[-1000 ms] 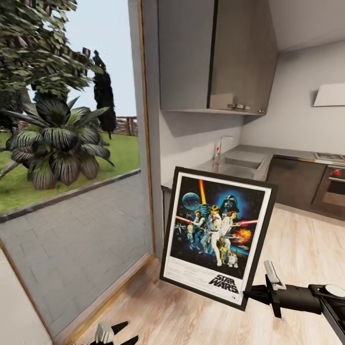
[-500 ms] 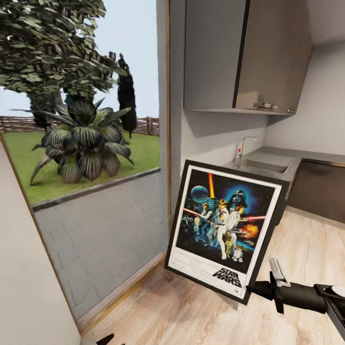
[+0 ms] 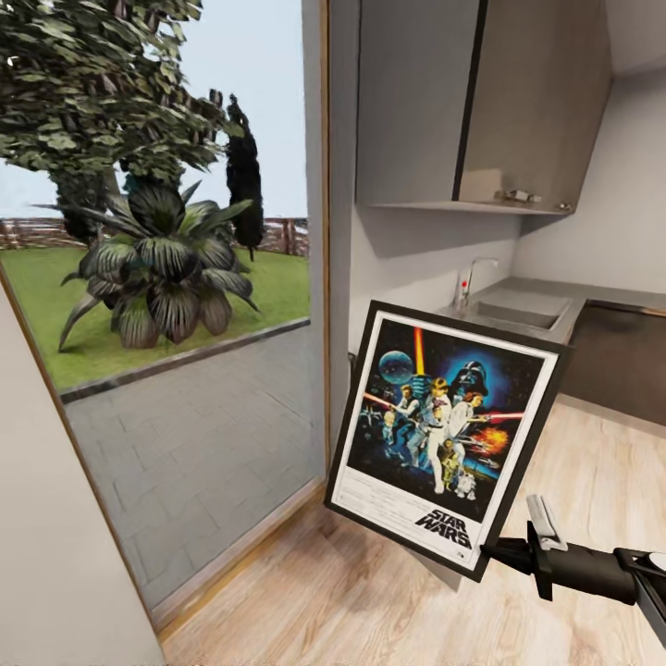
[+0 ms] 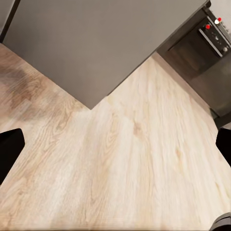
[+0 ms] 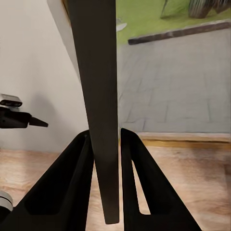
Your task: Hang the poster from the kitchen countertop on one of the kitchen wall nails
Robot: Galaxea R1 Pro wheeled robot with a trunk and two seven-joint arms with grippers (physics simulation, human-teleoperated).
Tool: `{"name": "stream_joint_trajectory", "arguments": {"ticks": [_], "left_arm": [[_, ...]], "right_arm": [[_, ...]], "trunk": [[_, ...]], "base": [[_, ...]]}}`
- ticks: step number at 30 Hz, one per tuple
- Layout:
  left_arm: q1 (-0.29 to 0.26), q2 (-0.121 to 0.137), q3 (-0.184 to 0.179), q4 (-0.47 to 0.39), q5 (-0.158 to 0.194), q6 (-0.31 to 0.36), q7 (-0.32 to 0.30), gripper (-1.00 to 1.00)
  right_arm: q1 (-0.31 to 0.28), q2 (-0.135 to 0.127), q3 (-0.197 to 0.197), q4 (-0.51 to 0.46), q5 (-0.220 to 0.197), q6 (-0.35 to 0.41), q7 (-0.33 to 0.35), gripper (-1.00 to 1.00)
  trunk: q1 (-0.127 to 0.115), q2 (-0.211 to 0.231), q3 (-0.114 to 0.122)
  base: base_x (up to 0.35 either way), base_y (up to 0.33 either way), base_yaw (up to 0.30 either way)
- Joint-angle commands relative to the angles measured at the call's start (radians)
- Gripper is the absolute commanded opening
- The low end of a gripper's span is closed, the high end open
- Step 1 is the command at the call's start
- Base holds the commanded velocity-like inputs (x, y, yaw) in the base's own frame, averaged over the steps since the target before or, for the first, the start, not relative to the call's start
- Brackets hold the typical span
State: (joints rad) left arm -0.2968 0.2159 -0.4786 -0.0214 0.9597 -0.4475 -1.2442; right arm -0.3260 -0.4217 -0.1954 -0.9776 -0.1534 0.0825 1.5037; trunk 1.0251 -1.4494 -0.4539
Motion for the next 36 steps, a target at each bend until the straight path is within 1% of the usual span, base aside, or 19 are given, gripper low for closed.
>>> {"name": "stream_joint_trajectory", "arguments": {"ticks": [1, 8, 28, 36], "left_arm": [[-0.001, 0.001, -0.009, 0.0, 0.008, -0.005, -0.002, 1.0], [0.0, 0.002, -0.009, 0.0, 0.008, -0.005, -0.002, 1.0], [0.0, 0.002, -0.011, 0.0, 0.008, -0.005, -0.001, 1.0], [0.0, 0.002, -0.01, 0.0, 0.008, -0.004, -0.001, 1.0]], "right_arm": [[-0.001, 0.0, 0.001, 0.0, -0.003, 0.011, 0.004, -1.0], [-0.001, 0.001, 0.006, -0.002, -0.004, 0.009, 0.005, -1.0], [-0.001, 0.001, 0.007, -0.009, -0.004, 0.01, 0.006, -1.0], [0.005, 0.001, 0.005, -0.004, -0.006, 0.006, 0.009, -1.0]], "trunk": [[0.0, -0.001, -0.003], [0.0, -0.001, -0.014], [0.0, -0.001, -0.046], [0.0, -0.001, -0.049]], "base": [[0.0, 0.0, 0.0], [0.0, 0.0, 0.0], [0.0, 0.0, 0.0], [0.0, 0.0, 0.0]]}}
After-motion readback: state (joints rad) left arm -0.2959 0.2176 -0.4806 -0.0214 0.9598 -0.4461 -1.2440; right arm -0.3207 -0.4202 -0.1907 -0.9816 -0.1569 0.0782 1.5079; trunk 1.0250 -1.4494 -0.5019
